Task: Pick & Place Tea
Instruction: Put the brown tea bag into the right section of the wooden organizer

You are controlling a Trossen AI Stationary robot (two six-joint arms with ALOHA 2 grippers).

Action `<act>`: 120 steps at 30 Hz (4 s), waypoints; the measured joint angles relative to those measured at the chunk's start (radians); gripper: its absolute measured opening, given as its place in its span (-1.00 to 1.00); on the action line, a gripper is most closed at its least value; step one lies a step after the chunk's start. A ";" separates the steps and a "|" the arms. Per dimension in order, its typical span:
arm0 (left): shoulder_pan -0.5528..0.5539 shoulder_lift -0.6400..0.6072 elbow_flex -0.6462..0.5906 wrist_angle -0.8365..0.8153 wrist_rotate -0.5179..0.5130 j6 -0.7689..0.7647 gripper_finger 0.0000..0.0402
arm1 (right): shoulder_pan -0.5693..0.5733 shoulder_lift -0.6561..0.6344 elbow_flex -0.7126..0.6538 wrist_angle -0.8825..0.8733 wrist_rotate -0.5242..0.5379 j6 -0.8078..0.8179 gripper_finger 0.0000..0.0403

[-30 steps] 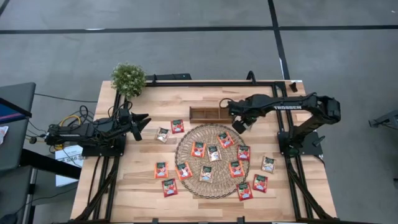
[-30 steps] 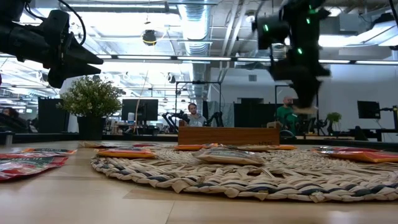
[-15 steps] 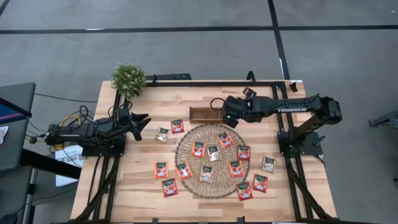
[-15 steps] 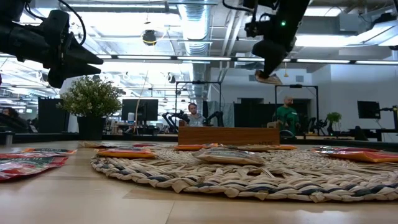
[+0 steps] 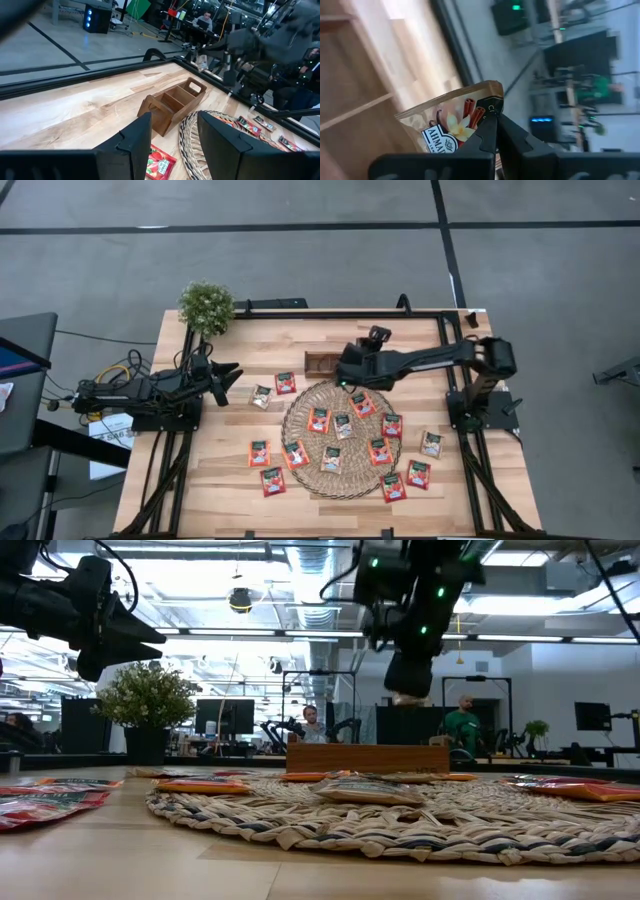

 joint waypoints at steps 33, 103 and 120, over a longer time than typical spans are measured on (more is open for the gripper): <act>0.000 0.000 0.000 0.001 0.000 0.000 -0.25 | -0.008 0.073 -0.078 0.088 -0.018 0.150 -1.00; 0.000 0.000 0.000 0.001 0.000 0.000 -0.25 | -0.107 0.079 -0.100 0.241 -0.204 -0.142 -1.00; 0.000 0.000 0.000 0.001 0.000 0.000 -0.25 | -0.107 0.079 -0.100 0.264 -0.203 -0.165 -0.86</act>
